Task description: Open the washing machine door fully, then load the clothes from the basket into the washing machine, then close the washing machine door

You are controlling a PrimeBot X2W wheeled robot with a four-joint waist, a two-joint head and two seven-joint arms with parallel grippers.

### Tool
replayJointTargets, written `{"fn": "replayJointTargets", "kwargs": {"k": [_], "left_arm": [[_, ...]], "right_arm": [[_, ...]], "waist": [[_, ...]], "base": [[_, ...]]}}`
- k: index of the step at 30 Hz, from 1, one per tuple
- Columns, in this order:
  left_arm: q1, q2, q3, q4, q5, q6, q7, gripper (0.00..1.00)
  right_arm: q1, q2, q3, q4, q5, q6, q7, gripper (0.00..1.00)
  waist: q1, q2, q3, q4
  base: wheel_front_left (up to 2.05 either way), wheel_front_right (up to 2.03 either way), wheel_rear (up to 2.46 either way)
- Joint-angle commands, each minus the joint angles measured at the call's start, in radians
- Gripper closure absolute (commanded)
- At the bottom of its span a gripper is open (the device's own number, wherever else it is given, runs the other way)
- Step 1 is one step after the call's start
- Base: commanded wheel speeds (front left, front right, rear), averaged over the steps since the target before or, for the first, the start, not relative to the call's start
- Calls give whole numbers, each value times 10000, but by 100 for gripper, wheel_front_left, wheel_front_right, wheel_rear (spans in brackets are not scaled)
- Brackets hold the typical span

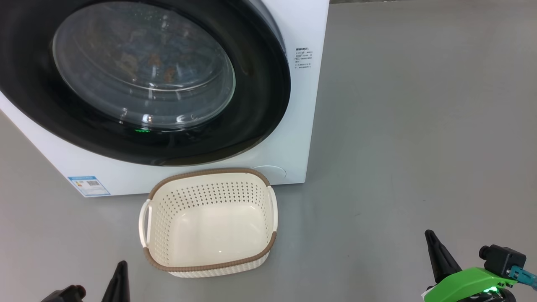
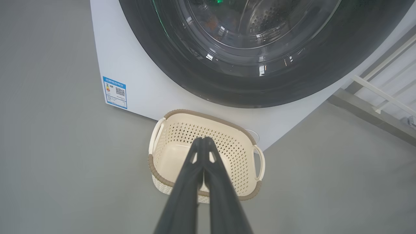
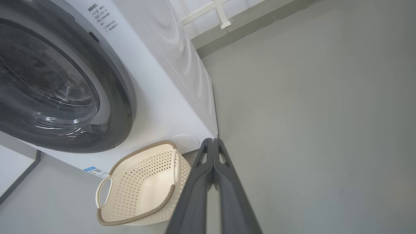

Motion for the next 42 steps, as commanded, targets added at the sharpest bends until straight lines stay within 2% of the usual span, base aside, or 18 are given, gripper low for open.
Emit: {"fn": "replayJointTargets", "kwargs": {"k": [1, 42], "left_arm": [[-278, 97, 164, -302, -340, -3, 88, 100], [-514, -37, 645, -719, -4336, -9, 1265, 100]], "right_arm": [[-127, -69, -67, -321, 312, 2, 104, 100], [-39, 376, -578, -1158, 4038, 7, 1286, 100]], "waist": [[-2, 0, -13, 2], [-2, 0, -290, 28]], "base": [[0, 0, 0], [0, 0, 0]]}}
